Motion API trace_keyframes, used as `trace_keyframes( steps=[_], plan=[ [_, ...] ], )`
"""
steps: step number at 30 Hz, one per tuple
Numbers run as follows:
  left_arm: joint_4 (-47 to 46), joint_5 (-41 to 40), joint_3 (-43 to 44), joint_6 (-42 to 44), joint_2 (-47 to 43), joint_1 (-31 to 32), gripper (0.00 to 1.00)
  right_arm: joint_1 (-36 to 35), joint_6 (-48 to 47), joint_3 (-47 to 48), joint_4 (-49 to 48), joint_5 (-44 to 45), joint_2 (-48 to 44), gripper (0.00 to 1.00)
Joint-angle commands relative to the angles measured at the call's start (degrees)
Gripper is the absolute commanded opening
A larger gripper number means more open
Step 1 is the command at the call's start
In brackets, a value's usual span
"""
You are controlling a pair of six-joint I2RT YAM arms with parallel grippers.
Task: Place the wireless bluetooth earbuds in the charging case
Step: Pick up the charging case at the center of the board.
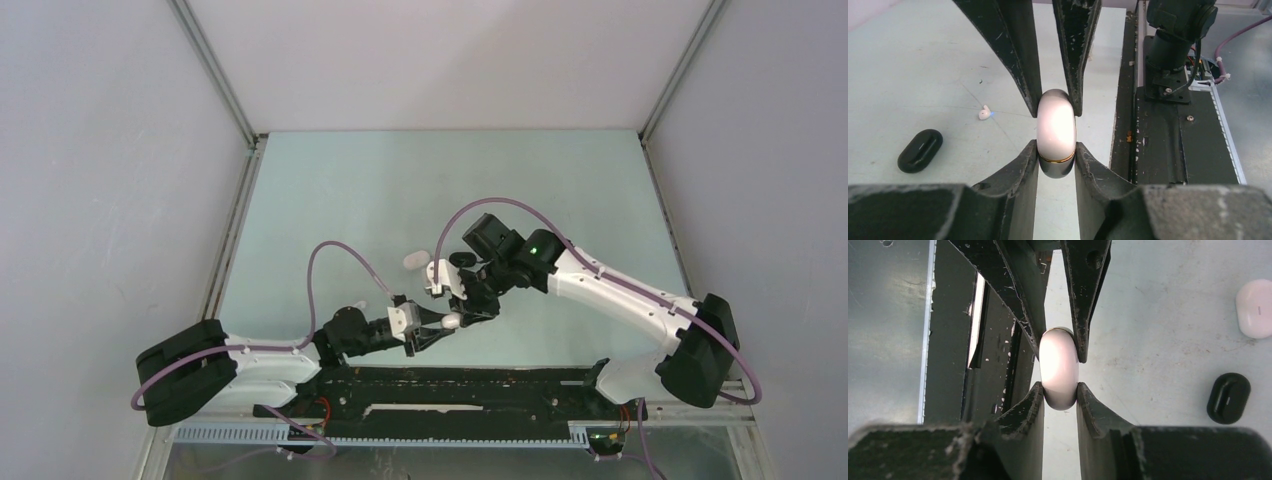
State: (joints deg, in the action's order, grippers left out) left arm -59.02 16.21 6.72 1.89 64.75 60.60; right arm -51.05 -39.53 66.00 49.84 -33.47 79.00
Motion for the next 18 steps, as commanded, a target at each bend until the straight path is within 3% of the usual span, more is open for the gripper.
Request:
trace_keyframes(
  steps=[1,10,18],
  plan=[
    [-2.8,-3.0,0.6,0.5,0.1,0.1,0.35,-0.3,-0.6,4.7,2.6,1.3,-0.9,0.14],
    [-4.2,-3.6,0.6,-0.9,1.0,0.1,0.39,-0.3,-0.1,4.9,3.4,1.9,-2.2,0.14],
    [-4.6,-3.6,0.3,-1.0,0.8,0.1,0.35,-0.3,1.1,5.0,2.6,0.7,-1.4,0.14]
  ],
)
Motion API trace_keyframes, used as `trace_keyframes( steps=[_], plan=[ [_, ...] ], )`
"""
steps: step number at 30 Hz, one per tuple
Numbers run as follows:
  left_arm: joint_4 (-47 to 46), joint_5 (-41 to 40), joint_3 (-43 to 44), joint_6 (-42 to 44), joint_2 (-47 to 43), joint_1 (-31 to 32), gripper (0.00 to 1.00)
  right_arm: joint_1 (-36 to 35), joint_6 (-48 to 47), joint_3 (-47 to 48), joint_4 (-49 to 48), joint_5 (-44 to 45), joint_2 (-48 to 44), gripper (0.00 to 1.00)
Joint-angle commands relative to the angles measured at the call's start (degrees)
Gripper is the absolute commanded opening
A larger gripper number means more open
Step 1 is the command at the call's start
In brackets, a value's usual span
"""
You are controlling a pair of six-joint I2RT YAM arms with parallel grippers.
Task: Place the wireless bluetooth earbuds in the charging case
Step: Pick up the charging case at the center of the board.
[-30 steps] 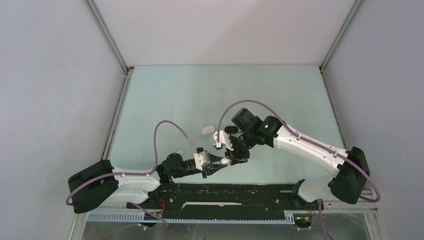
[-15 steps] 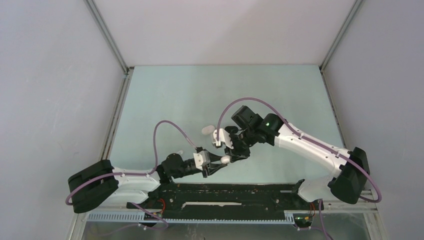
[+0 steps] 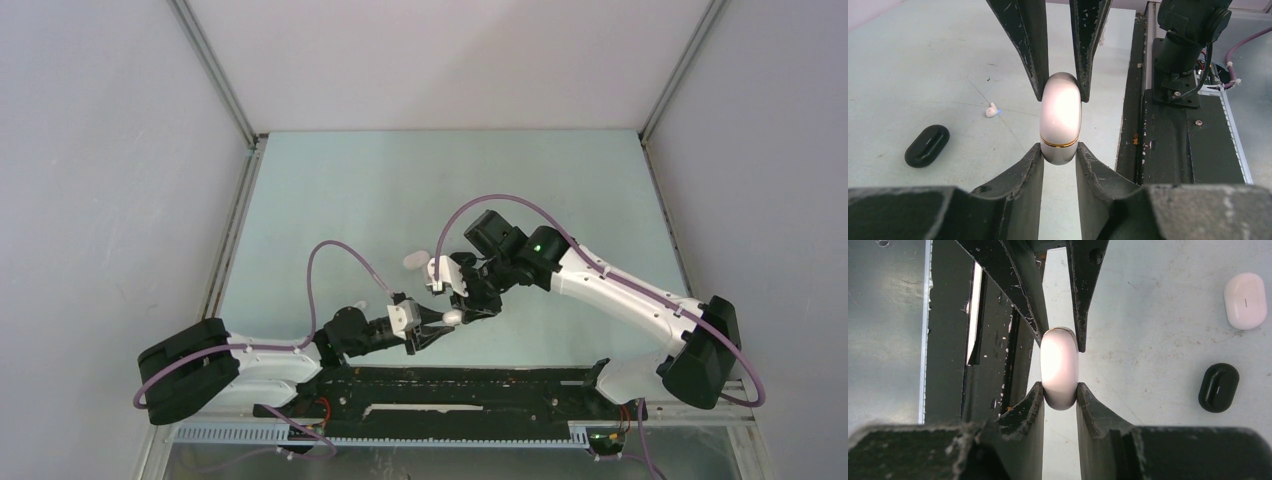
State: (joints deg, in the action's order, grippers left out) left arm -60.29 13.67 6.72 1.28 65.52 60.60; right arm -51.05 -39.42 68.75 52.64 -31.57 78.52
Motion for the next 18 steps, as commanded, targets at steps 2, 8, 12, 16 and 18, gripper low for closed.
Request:
trace_keyframes(
  steps=[2,8,12,16,18],
  plan=[
    [-3.5,-0.8,0.3,-0.4,0.0,0.0,0.35,-0.3,1.5,2.2,-0.5,-1.2,-0.7,0.15],
    [-4.0,-0.2,0.4,-0.6,0.4,0.0,0.34,-0.3,2.6,2.2,-1.4,-1.0,0.3,0.16],
    [-4.0,-0.2,0.3,-0.6,0.3,0.0,0.39,-0.3,3.2,2.2,-1.9,-1.2,0.7,0.16],
    [-3.9,-0.1,0.3,-0.6,0.2,0.0,0.37,-0.3,3.5,2.2,-2.1,-1.1,1.0,0.16],
    [-3.9,-0.1,0.3,-0.6,0.2,0.1,0.35,-0.3,3.5,2.2,-2.2,-1.1,1.0,0.16]
  ],
)
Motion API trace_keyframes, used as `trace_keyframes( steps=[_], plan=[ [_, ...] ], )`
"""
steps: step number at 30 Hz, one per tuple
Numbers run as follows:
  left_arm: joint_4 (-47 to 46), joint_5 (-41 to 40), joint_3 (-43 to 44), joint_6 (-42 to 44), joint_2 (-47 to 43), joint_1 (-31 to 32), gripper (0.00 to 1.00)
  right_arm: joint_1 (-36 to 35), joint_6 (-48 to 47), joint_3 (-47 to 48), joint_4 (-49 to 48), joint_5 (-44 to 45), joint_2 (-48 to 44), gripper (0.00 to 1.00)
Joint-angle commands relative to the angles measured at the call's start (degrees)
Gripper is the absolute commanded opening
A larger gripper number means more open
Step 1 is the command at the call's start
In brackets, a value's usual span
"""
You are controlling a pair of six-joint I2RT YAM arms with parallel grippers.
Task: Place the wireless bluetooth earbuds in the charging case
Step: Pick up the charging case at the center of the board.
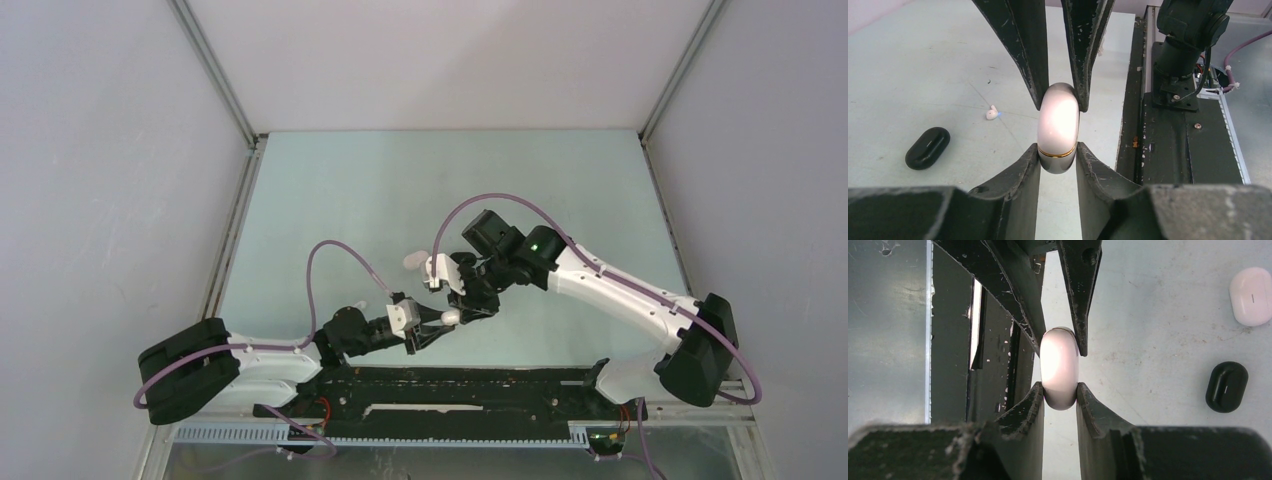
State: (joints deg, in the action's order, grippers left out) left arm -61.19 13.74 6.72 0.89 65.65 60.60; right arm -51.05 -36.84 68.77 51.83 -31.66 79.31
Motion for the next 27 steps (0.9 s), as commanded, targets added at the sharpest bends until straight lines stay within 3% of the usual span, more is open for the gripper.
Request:
trace_keyframes(
  steps=[1,9,12,15,18,22,27],
  plan=[
    [-3.1,-0.1,0.3,-0.2,0.1,0.0,0.34,-0.3,0.9,2.2,-1.4,-1.0,0.2,0.16],
    [-3.0,-1.0,0.5,-0.3,0.6,0.0,0.37,-0.1,1.1,2.9,-0.7,-1.2,-0.4,0.16],
    [-3.1,-0.8,0.5,-0.2,0.5,0.0,0.29,0.1,1.2,2.9,-0.7,-1.4,-0.3,0.17],
    [-3.1,-0.3,0.4,0.0,0.4,0.0,0.12,0.1,1.5,2.9,-0.8,-2.1,-0.1,0.19],
    [-3.1,0.0,0.4,0.4,0.5,0.0,0.00,0.5,3.1,2.9,-1.4,-2.8,0.3,0.30],
    [-3.0,1.3,0.4,0.9,0.6,0.0,0.00,2.5,4.9,4.4,-0.6,-6.2,1.6,0.46],
    [-3.0,2.5,0.4,1.0,0.4,0.0,0.00,6.7,6.8,6.3,0.0,-10.8,3.5,0.52]
  ],
)
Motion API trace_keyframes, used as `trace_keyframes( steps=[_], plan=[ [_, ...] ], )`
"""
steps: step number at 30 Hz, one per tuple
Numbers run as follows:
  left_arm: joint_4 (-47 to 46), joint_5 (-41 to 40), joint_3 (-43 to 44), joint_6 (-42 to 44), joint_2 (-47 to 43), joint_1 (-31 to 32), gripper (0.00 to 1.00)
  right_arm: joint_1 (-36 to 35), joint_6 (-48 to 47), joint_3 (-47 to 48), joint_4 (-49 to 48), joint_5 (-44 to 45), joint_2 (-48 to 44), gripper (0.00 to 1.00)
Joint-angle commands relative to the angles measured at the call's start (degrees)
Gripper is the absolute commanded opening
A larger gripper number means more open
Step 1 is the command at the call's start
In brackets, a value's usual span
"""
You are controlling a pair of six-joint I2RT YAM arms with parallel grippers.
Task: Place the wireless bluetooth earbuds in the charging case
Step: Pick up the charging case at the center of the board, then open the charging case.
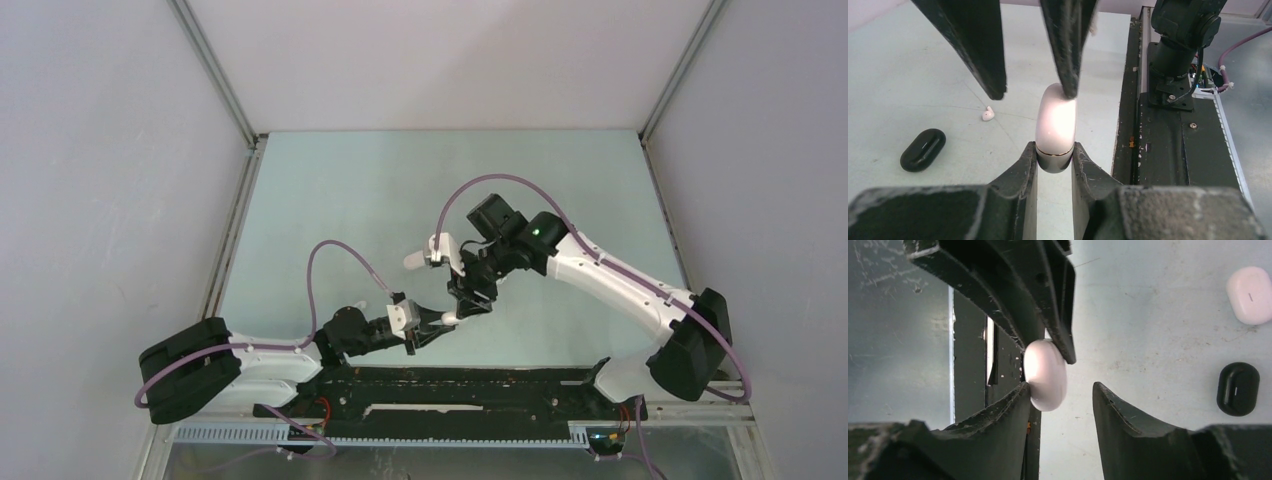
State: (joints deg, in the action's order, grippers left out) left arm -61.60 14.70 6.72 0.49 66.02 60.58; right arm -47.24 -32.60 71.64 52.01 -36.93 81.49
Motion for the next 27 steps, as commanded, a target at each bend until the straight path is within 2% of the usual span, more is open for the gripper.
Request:
trace_keyframes(
  steps=[1,5,8,11,18,23,27],
  plan=[
    [-2.6,1.6,0.4,1.4,0.0,0.1,0.00,3.7,3.0,3.7,-0.3,-6.3,1.4,0.52],
    [-2.8,1.8,0.3,1.1,-0.1,0.1,0.00,6.6,3.6,4.5,-0.3,-9.7,1.4,0.52],
    [-3.3,1.6,0.2,0.5,-0.1,0.1,0.00,6.8,-1.9,4.5,2.9,-12.9,0.3,0.66],
    [-4.1,1.9,0.1,0.0,0.3,0.0,0.00,3.5,-4.2,3.5,4.1,-7.0,-0.4,0.72],
    [-8.9,4.4,-0.5,-2.9,2.0,-0.6,0.00,0.0,-3.3,1.8,2.7,-1.8,0.8,0.71],
    [-9.4,5.1,-0.6,-2.9,2.1,-0.6,0.00,0.6,-1.4,2.3,1.3,-0.3,2.1,0.70],
    [-9.3,5.6,-0.6,-2.8,2.0,-0.6,0.00,3.6,0.8,3.9,1.7,-2.8,4.2,0.67]
  ],
)
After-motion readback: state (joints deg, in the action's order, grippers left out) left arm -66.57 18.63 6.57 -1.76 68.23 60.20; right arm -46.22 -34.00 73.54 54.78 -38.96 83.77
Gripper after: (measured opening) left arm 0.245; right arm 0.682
